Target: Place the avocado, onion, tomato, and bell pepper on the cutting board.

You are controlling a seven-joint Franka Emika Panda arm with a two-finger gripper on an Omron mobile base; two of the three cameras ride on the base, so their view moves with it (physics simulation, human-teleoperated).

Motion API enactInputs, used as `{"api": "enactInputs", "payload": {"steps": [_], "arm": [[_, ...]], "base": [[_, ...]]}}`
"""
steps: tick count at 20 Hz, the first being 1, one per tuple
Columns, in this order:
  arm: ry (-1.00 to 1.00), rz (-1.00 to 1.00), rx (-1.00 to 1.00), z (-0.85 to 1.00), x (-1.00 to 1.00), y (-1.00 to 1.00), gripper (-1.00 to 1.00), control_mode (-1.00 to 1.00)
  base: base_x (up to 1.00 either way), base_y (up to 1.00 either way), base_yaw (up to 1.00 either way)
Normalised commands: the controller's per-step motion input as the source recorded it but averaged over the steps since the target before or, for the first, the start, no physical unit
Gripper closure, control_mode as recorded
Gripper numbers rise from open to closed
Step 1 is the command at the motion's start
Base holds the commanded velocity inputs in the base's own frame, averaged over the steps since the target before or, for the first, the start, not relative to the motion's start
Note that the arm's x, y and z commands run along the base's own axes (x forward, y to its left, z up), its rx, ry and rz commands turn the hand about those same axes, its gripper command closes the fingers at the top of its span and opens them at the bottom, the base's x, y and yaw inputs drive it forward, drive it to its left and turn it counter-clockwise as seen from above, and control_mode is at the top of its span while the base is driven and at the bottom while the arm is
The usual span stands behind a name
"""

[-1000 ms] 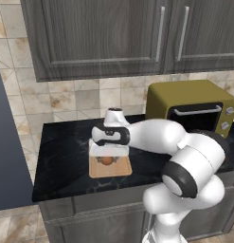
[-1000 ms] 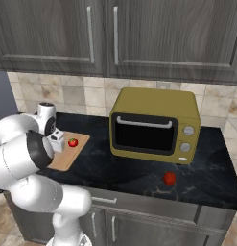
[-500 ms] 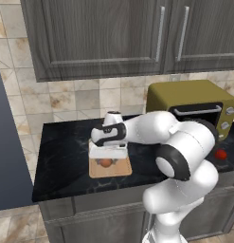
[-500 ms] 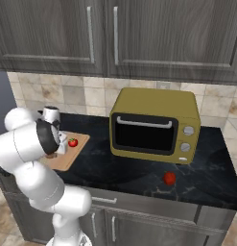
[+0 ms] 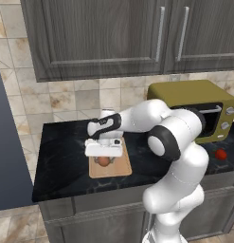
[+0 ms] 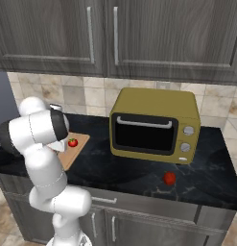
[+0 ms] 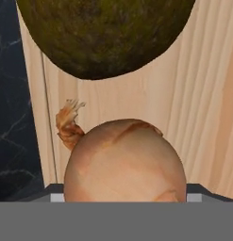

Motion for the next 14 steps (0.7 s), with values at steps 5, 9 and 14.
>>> {"api": "enactInputs", "payload": {"steps": [5, 9, 14], "arm": [[0.09, 0.00, 0.00, -0.29, 0.11, 0.01, -1.00, -1.00], [0.01, 0.00, 0.00, -0.14, 0.00, 0.00, -1.00, -1.00], [0.00, 0.00, 0.00, -0.01, 0.00, 0.00, -1.00, -1.00]], "base": [[0.00, 0.00, 0.00], [0.00, 0.00, 0.00], [0.00, 0.00, 0.00]]}}
